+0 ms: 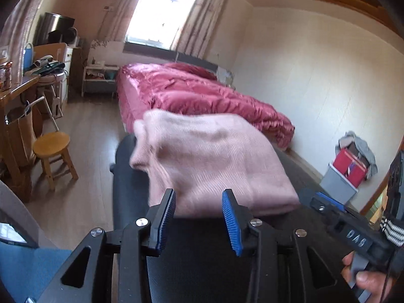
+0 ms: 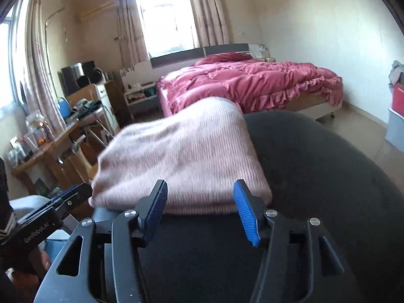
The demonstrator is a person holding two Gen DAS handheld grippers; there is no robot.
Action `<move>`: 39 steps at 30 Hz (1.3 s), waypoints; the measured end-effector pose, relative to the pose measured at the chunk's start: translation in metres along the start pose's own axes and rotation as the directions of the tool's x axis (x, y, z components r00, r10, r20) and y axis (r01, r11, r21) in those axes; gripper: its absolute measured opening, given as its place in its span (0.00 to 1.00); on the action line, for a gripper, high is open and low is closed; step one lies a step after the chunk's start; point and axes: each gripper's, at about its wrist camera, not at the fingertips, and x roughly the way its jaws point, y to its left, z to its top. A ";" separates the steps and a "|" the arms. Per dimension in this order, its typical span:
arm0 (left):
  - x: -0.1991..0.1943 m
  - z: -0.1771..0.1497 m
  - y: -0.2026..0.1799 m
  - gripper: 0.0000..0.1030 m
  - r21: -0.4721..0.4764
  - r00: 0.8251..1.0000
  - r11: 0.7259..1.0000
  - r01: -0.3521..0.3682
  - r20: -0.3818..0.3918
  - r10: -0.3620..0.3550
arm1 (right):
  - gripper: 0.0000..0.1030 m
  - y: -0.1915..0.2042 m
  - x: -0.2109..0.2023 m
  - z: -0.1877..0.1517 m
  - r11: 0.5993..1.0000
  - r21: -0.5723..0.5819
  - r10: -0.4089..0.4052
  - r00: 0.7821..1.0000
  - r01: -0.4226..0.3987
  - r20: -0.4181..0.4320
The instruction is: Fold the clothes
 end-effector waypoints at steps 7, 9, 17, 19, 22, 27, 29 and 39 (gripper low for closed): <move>-0.005 -0.010 -0.032 0.37 0.094 0.984 0.979 -0.181 0.023 0.179 | 0.56 0.005 -0.004 -0.030 1.000 0.014 0.013 0.995 -0.011 -0.096; -0.004 -0.010 -0.035 0.37 0.101 0.985 0.980 -0.172 0.021 0.171 | 0.56 0.010 -0.001 -0.032 1.000 0.003 0.007 0.994 -0.007 -0.112; 0.000 -0.010 -0.042 0.38 0.139 0.961 0.951 -0.275 0.049 0.271 | 0.56 0.025 -0.006 -0.034 0.999 -0.050 -0.006 0.996 0.001 -0.086; 0.002 -0.010 -0.043 0.38 0.145 0.961 0.950 -0.277 0.048 0.273 | 0.56 0.024 -0.004 -0.034 0.999 -0.044 -0.008 0.996 0.004 -0.092; 0.004 -0.010 -0.043 0.38 0.149 0.961 0.949 -0.278 0.046 0.274 | 0.56 0.023 -0.004 -0.033 0.999 -0.039 -0.010 0.995 0.007 -0.094; 0.011 -0.008 -0.041 0.38 0.151 0.962 0.950 -0.274 0.035 0.272 | 0.56 0.023 -0.002 -0.034 0.999 -0.036 -0.017 0.995 0.013 -0.101; 0.011 -0.008 -0.041 0.38 0.153 0.961 0.949 -0.276 0.036 0.274 | 0.56 0.023 -0.002 -0.034 0.999 -0.036 -0.019 0.995 0.015 -0.103; 0.014 -0.009 -0.041 0.38 0.157 0.956 0.944 -0.291 0.029 0.290 | 0.56 0.022 0.000 -0.034 0.999 -0.037 -0.022 0.994 0.018 -0.107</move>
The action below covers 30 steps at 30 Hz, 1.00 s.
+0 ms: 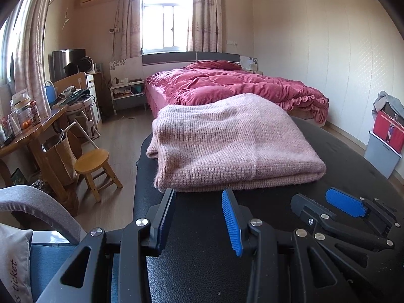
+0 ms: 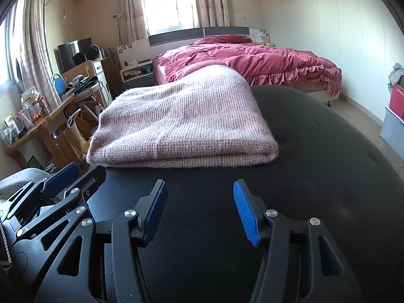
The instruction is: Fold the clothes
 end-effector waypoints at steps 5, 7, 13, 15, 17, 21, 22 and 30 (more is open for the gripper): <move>-0.001 0.000 0.003 0.38 -0.011 1.000 1.000 0.008 0.008 -0.008 | 0.56 0.001 0.000 0.000 1.000 -0.001 0.002 1.000 -0.002 -0.001; -0.002 0.000 0.003 0.38 -0.015 1.000 1.000 0.008 0.010 -0.008 | 0.56 0.001 0.001 0.000 1.000 -0.002 0.001 1.000 -0.001 -0.004; 0.000 -0.001 0.004 0.38 -0.017 1.000 1.000 -0.003 -0.005 0.003 | 0.56 0.000 0.001 0.000 1.000 0.002 0.005 1.000 -0.005 -0.006; 0.002 0.000 0.005 0.38 -0.020 1.000 1.000 0.000 -0.012 0.000 | 0.56 -0.001 0.001 0.000 1.000 0.002 0.006 1.000 -0.006 -0.008; 0.003 -0.001 0.006 0.38 -0.024 1.000 1.000 0.000 -0.017 0.000 | 0.56 -0.001 0.001 0.000 1.000 0.003 0.007 1.000 -0.007 -0.009; 0.007 -0.001 0.005 0.37 -0.020 0.999 1.000 0.000 -0.034 -0.001 | 0.56 -0.002 0.001 0.000 1.000 0.003 0.009 1.000 -0.009 -0.011; 0.008 -0.001 0.004 0.38 -0.016 0.999 1.000 -0.003 -0.038 0.002 | 0.56 -0.002 0.001 0.000 1.000 0.003 0.010 1.000 -0.010 -0.011; 0.007 -0.001 -0.001 0.37 0.009 0.999 1.000 -0.020 -0.032 0.020 | 0.56 -0.002 0.001 -0.001 1.000 0.004 0.014 1.000 -0.014 -0.013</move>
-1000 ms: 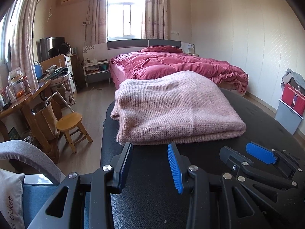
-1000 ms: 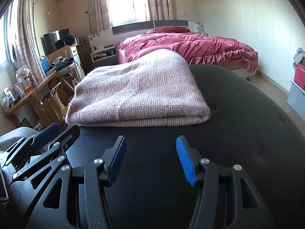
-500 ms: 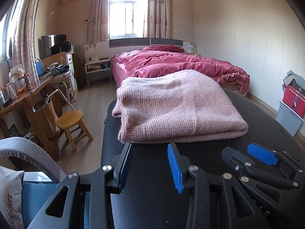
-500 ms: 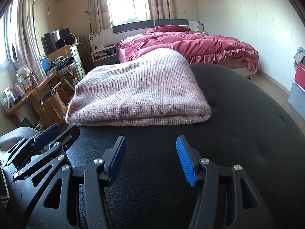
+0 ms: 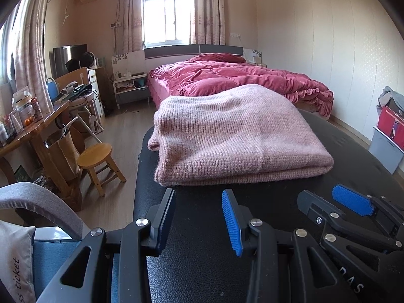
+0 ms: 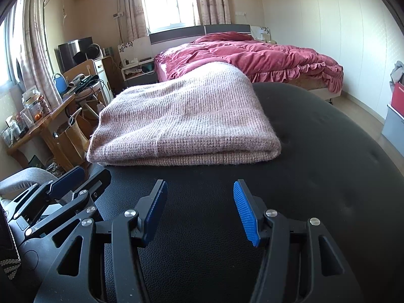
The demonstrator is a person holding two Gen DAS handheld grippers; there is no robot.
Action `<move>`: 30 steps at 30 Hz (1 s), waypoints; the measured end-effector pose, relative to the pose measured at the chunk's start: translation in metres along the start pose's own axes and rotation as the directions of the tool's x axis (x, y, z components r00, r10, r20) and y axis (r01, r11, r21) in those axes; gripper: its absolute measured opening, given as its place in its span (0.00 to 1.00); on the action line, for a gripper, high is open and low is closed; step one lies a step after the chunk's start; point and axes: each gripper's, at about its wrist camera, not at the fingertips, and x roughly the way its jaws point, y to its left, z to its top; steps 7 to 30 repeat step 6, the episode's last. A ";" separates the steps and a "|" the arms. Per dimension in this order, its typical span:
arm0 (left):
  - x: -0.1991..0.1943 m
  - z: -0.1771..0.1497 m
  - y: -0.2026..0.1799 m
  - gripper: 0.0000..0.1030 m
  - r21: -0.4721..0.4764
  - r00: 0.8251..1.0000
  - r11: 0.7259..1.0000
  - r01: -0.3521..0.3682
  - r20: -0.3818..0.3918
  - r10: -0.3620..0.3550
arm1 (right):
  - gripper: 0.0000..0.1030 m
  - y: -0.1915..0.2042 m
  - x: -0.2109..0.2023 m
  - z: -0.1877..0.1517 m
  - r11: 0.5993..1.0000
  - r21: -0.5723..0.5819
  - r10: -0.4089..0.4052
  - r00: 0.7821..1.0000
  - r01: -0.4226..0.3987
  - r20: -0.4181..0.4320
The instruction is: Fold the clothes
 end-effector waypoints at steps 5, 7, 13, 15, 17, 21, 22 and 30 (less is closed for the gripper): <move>-0.004 0.001 -0.001 0.37 0.006 1.000 1.000 0.003 0.023 -0.004 | 0.56 -0.002 0.000 0.000 1.000 0.009 0.003 1.000 -0.003 0.001; -0.004 0.001 0.000 0.36 0.003 1.000 1.000 0.008 0.024 -0.008 | 0.56 -0.002 0.000 0.000 1.000 0.010 0.002 1.000 -0.002 0.000; -0.004 0.001 0.000 0.36 0.003 1.000 1.000 0.008 0.024 -0.008 | 0.56 -0.002 0.000 0.000 1.000 0.010 0.002 1.000 -0.002 0.000; -0.004 0.001 0.000 0.36 0.003 1.000 1.000 0.008 0.024 -0.008 | 0.56 -0.002 0.000 0.000 1.000 0.010 0.002 1.000 -0.002 0.000; -0.004 0.001 0.000 0.36 0.003 1.000 1.000 0.008 0.024 -0.008 | 0.56 -0.002 0.000 0.000 1.000 0.010 0.002 1.000 -0.002 0.000; -0.004 0.001 0.000 0.36 0.003 1.000 1.000 0.008 0.024 -0.008 | 0.56 -0.002 0.000 0.000 1.000 0.010 0.002 1.000 -0.002 0.000; -0.004 0.001 0.000 0.36 0.003 1.000 1.000 0.008 0.024 -0.008 | 0.56 -0.002 0.000 0.000 1.000 0.010 0.002 1.000 -0.002 0.000; -0.004 0.001 0.000 0.36 0.003 1.000 1.000 0.008 0.024 -0.008 | 0.56 -0.002 0.000 0.000 1.000 0.010 0.002 1.000 -0.002 0.000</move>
